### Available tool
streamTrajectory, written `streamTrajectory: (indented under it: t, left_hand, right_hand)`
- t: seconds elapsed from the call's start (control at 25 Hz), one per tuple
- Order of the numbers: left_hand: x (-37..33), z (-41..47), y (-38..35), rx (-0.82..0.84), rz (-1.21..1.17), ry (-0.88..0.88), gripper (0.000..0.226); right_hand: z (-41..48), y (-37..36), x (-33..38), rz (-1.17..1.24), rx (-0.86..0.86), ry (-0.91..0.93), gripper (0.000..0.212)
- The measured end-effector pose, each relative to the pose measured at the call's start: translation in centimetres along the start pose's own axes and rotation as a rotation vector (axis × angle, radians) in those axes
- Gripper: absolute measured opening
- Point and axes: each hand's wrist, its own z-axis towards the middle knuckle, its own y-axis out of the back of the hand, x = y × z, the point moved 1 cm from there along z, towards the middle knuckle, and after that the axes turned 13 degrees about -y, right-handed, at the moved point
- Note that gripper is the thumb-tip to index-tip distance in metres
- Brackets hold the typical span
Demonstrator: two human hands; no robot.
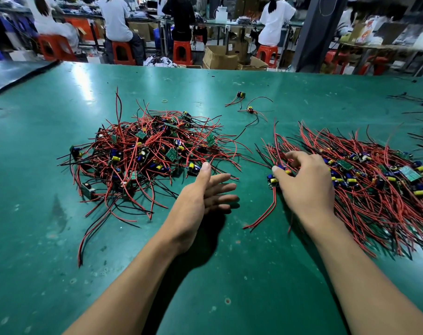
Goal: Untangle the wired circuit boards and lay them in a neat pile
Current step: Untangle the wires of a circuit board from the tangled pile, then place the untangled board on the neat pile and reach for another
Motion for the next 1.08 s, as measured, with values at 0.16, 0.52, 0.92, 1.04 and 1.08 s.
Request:
streamTrajectory:
  t: [0.16,0.52,0.92,1.04,1.08]
  left_hand:
    - [0.0,-0.1,-0.1,0.015,-0.012,-0.008,0.066]
    - [0.1,0.0,0.1,0.021,0.026,0.001,0.064]
    - [-0.3,-0.2,-0.4,-0.145,-0.047,0.016,0.016]
    - [0.0,0.4,0.2,-0.232,0.061,-0.058,0.021]
    - [0.1,0.7,0.5,-0.244,0.196,-0.117,0.024]
  right_hand:
    - [-1.4,-0.6,0.9,-0.227,-0.064,0.144,0.052]
    - [-1.4,-1.0,0.0,-0.381,0.014,0.063,0.051]
    - [-2.1,-1.1,1.4,-0.237,0.084,0.262,0.046]
    - [-3.6,-1.9,2.5,-0.131,0.325,0.394,0.032]
    - [-4.1,-2.2,2.7,-0.151,0.374,0.417,0.03]
